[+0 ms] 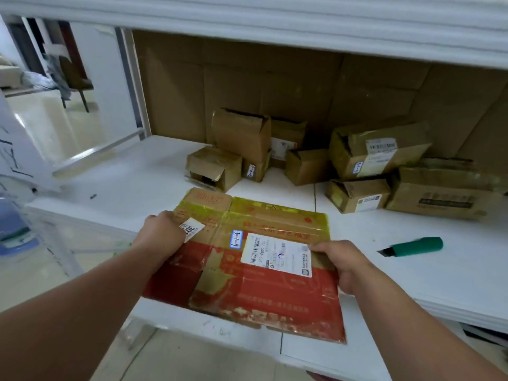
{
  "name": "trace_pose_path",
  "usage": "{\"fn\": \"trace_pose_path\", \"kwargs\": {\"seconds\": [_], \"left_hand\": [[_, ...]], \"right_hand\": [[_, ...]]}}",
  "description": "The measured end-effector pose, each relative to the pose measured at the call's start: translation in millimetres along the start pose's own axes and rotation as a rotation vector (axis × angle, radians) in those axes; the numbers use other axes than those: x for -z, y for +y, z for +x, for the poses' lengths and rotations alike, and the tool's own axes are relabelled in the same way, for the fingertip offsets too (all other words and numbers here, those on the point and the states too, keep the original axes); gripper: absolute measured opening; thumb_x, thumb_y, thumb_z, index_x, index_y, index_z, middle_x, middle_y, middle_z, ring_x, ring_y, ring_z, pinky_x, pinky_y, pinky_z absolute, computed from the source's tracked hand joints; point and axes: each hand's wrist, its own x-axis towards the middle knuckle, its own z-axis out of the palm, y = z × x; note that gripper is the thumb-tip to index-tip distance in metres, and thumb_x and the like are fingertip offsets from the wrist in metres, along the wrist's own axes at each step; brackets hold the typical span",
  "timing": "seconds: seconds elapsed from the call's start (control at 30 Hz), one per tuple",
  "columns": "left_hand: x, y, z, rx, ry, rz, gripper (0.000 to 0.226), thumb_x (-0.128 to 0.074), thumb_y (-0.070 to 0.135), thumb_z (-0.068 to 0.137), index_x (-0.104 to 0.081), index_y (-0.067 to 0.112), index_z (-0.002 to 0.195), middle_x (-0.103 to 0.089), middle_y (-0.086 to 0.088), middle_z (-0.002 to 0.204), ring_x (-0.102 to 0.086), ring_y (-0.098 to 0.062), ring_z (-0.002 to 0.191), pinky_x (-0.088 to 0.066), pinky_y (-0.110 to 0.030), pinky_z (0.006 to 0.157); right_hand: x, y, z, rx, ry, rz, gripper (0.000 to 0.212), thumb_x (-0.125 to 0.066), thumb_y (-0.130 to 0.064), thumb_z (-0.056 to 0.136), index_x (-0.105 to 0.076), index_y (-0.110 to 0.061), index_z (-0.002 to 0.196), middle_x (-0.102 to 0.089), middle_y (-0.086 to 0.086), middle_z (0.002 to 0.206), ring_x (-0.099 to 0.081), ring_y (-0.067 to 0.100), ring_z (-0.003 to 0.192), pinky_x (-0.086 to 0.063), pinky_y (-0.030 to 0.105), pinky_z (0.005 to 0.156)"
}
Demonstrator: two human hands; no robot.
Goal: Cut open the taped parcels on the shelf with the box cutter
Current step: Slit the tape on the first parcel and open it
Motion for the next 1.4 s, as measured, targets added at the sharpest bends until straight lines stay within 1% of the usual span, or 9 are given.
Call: {"fn": "trace_pose_path", "kwargs": {"seconds": [0.37,0.57,0.73,0.83,0.9,1.0,1.13,1.3,1.4], "left_hand": [[92.9,-55.6,36.0,-0.247,-0.188,0.249,0.062,-0.054,0.061,0.088,-0.046,0.031,0.142,-0.040,0.000,0.150,-0.040,-0.028,0.136,-0.033,-0.039,0.111],[95.2,-80.6,39.7,-0.303,-0.258,0.207,0.066,-0.050,0.069,0.086,-0.049,0.031,0.141,-0.045,0.000,0.148,-0.042,-0.026,0.133,-0.032,-0.039,0.112],[95.7,-91.1,51.0,-0.205,-0.139,0.390,0.076,-0.040,0.079,0.081,-0.038,0.038,0.145,-0.028,-0.002,0.155,-0.018,-0.032,0.144,-0.019,-0.050,0.116],[96.5,-94.8,52.8,-0.057,-0.120,0.274,0.075,-0.055,0.069,0.082,-0.037,0.035,0.146,-0.024,-0.010,0.151,-0.031,-0.031,0.134,-0.027,-0.041,0.112],[97.9,-99.3,55.0,0.056,-0.203,-0.038,0.066,-0.071,0.049,0.082,-0.045,0.031,0.140,-0.036,-0.013,0.139,-0.052,-0.025,0.105,-0.049,-0.038,0.092],[101.8,-104.2,67.3,0.068,-0.170,-0.134,0.055,-0.074,0.020,0.083,-0.053,0.017,0.133,-0.054,-0.018,0.120,-0.062,-0.026,0.080,-0.056,-0.033,0.060],[99.0,-103.0,98.1,-0.110,-0.070,0.194,0.041,-0.052,0.012,0.093,-0.052,0.011,0.134,-0.038,-0.020,0.147,-0.040,-0.034,0.133,-0.035,-0.034,0.109],[81.4,-90.5,111.9,-0.126,-0.242,0.612,0.075,-0.037,0.076,0.086,-0.017,0.045,0.151,0.005,0.000,0.164,0.012,-0.038,0.148,-0.006,-0.070,0.111],[78.3,-84.2,119.3,-0.143,-0.303,0.604,0.092,-0.028,0.092,0.072,-0.022,0.044,0.150,0.004,0.005,0.163,0.006,-0.042,0.147,-0.010,-0.066,0.114]], "right_hand": [[-103.1,-2.3,-51.3,-0.124,-0.154,0.298,0.017,-0.053,-0.011,0.098,-0.057,-0.002,0.112,-0.074,0.023,0.089,-0.073,0.034,0.064,-0.057,0.040,0.047],[-171.6,-11.7,-54.0,-0.034,-0.024,0.514,0.011,-0.051,-0.004,0.098,-0.058,-0.004,0.106,-0.072,0.020,0.096,-0.071,0.035,0.085,-0.058,0.046,0.077],[-216.3,-15.0,-46.0,-0.003,0.158,0.584,0.011,-0.053,-0.006,0.092,-0.061,-0.010,0.097,-0.072,0.010,0.083,-0.071,0.027,0.070,-0.060,0.040,0.069],[-246.9,-9.0,-47.8,0.039,0.289,0.521,0.019,-0.054,-0.016,0.091,-0.058,-0.011,0.108,-0.067,0.009,0.100,-0.066,0.031,0.090,-0.058,0.042,0.082],[-268.2,-5.4,-53.6,0.069,0.200,0.522,0.024,-0.057,-0.015,0.092,-0.055,-0.013,0.116,-0.068,0.010,0.105,-0.067,0.032,0.096,-0.056,0.047,0.087],[-280.1,-12.2,-56.9,0.018,-0.078,0.621,0.018,-0.056,-0.008,0.093,-0.062,-0.015,0.108,-0.076,0.009,0.088,-0.073,0.023,0.073,-0.060,0.037,0.063],[-272.1,-28.4,-48.8,-0.112,-0.247,0.480,0.013,-0.055,-0.021,0.093,-0.064,-0.012,0.089,-0.064,0.004,0.060,-0.052,0.014,0.039,-0.036,0.020,0.040],[-288.0,-37.7,-40.2,-0.162,-0.263,0.631,0.009,-0.060,-0.014,0.096,-0.061,-0.007,0.090,-0.067,0.007,0.054,-0.060,0.015,0.039,-0.045,0.020,0.036],[-312.2,-40.8,-43.1,-0.172,-0.333,0.684,0.010,-0.059,-0.012,0.097,-0.060,-0.002,0.095,-0.068,0.012,0.056,-0.067,0.022,0.046,-0.052,0.026,0.040]]}}
